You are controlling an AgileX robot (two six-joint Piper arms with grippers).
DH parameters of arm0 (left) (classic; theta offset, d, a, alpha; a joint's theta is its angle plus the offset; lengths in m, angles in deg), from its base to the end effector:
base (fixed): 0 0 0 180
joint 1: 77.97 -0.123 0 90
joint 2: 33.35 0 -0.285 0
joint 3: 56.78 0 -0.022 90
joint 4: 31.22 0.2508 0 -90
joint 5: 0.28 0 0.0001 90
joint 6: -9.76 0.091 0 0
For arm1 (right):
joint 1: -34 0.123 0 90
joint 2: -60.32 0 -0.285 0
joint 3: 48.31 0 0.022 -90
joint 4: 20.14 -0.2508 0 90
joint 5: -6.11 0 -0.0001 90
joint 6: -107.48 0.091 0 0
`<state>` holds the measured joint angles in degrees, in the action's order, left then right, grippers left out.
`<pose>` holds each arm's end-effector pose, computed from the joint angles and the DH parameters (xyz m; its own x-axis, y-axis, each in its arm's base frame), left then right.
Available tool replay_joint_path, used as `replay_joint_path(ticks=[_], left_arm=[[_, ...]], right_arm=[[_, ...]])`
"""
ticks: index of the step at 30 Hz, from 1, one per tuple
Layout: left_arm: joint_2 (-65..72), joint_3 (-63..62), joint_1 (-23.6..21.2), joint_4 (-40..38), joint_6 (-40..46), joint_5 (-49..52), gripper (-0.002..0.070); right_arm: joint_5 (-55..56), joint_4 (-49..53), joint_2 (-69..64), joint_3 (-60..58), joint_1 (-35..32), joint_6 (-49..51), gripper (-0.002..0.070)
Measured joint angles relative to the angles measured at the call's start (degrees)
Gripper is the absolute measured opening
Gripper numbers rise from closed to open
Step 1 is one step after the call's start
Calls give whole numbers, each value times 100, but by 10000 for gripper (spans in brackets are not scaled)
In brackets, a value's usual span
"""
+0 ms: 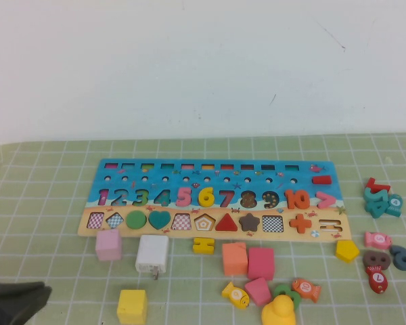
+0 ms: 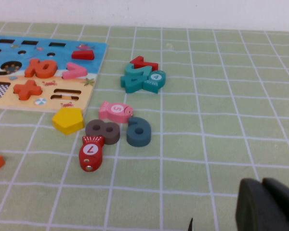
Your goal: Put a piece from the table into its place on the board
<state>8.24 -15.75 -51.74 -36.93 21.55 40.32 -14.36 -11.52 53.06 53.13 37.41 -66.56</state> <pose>0.0950 -0.0534 0.3166 -0.4220 0.3521 -0.8354 0.5491 0.8325 0.0736 0.0533 -0.0016 0.1740 -0.2759 -0.0535 -0.9597 -0.0194 0.9986 -0.0501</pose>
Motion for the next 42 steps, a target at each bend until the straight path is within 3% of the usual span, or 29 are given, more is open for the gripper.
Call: replay_joint_path(ticks=[10, 13, 19, 24, 32, 42], left_arm=[[-603, 296, -13, 188, -271, 204, -1], [-951, 869, -52, 188, -284, -590, 0], [-2024, 2516, -417, -67, -311, -3154, -1], [-2784, 3561, -1099, -122, -359, -4060, -1], [-3324, 3768, -2155, -131, -677, -3712, -1], [-3433, 3768, -1947, -137, -735, -2489, -1]], right_arm=[[0, 0, 0, 0, 0, 0, -1], [0, 0, 0, 0, 0, 0, -1], [0, 0, 0, 0, 0, 0, -1], [0, 0, 0, 0, 0, 0, -1], [0, 0, 0, 0, 0, 0, -1], [0, 0, 0, 0, 0, 0, -1]])
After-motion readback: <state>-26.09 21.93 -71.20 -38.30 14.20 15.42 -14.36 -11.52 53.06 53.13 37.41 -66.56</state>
